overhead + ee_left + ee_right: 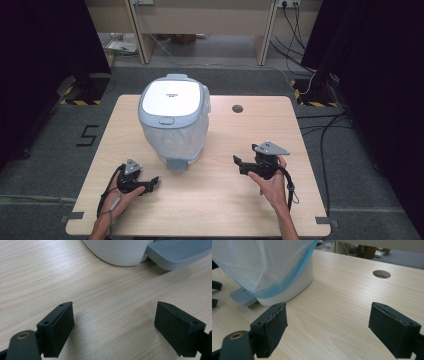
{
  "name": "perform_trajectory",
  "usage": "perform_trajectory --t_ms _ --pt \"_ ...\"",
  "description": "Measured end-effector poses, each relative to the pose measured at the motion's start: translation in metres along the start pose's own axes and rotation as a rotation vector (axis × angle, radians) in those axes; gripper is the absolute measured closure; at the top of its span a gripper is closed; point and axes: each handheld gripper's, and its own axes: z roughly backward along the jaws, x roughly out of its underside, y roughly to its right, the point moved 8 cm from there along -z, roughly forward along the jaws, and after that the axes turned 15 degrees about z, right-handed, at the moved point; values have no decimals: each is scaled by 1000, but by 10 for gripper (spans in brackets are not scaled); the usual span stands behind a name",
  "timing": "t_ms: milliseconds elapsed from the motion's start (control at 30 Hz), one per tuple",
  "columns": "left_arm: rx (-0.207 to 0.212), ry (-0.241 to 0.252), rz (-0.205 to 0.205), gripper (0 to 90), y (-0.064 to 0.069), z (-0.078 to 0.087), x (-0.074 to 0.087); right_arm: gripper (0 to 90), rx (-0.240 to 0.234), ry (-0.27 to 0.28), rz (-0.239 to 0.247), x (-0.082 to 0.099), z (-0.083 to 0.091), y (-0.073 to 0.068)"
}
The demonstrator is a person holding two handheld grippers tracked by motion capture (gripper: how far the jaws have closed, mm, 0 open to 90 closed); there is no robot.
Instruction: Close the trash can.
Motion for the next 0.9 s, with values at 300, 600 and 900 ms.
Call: perform_trajectory --t_ms 300,600,900 --pt "0 0 0 150 0 0 0 155 0 -60 -1 24 -2 -4" --pt "0 0 0 150 0 0 0 158 -9 -131 -19 47 -6 -9" --pt "0 0 0 150 0 0 0 158 -3 -182 -38 65 0 -10"
